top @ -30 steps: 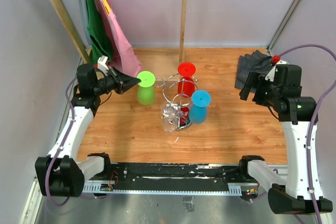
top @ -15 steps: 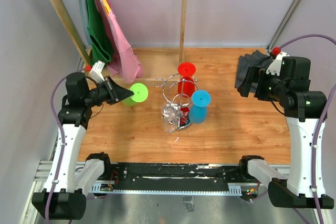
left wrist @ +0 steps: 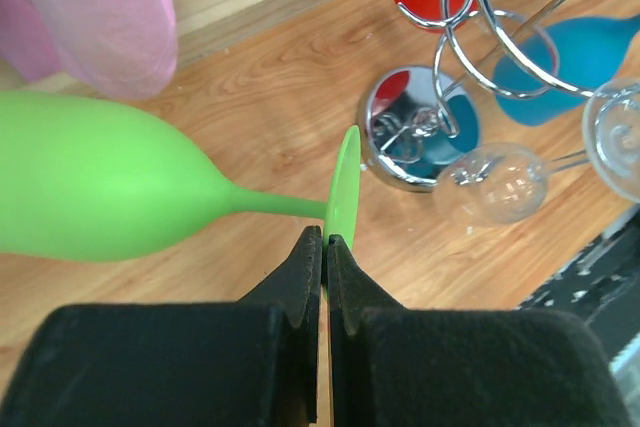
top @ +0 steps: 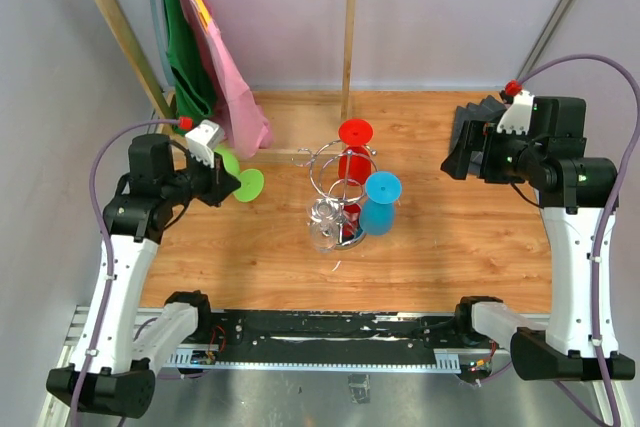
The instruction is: Take the wine glass off the wine glass rack
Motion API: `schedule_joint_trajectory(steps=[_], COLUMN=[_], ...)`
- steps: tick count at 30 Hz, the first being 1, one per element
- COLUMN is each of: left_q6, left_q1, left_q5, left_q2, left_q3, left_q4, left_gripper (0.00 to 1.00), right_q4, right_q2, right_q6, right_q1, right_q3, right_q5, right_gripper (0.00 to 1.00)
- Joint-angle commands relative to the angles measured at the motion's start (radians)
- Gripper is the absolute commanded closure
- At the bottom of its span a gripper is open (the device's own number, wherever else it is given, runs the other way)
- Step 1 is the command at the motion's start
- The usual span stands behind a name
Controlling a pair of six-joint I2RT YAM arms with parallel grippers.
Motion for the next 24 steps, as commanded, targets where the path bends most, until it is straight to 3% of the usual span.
schedule_joint_trajectory(steps=[1, 10, 15, 20, 24], left_q6=[0.196, 0.555, 0.787, 0.939, 1.057], left_q1=[-0.057, -0.241, -0.271, -0.284, -0.286], left_q5=[-0.118, -0.363, -0.491, -0.523, -0.474], left_q2=[0.002, -0.049, -0.112, -0.184, -0.215], left_q3=[0.051, -0.047, -0.18, -0.284, -0.301], left_q4=[-0.022, -0.04, 0.029, 0.099, 0.123], left_gripper=[1.0, 1.0, 1.0, 1.0, 1.0], right_q4=[0.0, -0.038, -0.038, -0.034, -0.077], right_q2=[-0.006, 0.049, 0.049, 0.071, 0.177], right_q6=[-0.018, -0.037, -0.035, -0.028, -0.029], right_q1=[0.024, 0.038, 0.043, 0.054, 0.104], right_q3=[0.029, 0.121, 0.12, 0.141, 0.292], right_q5=[-0.039, -0.058, -0.064, -0.081, -0.109], right_gripper=[0.01, 0.02, 0.01, 0.01, 0.01])
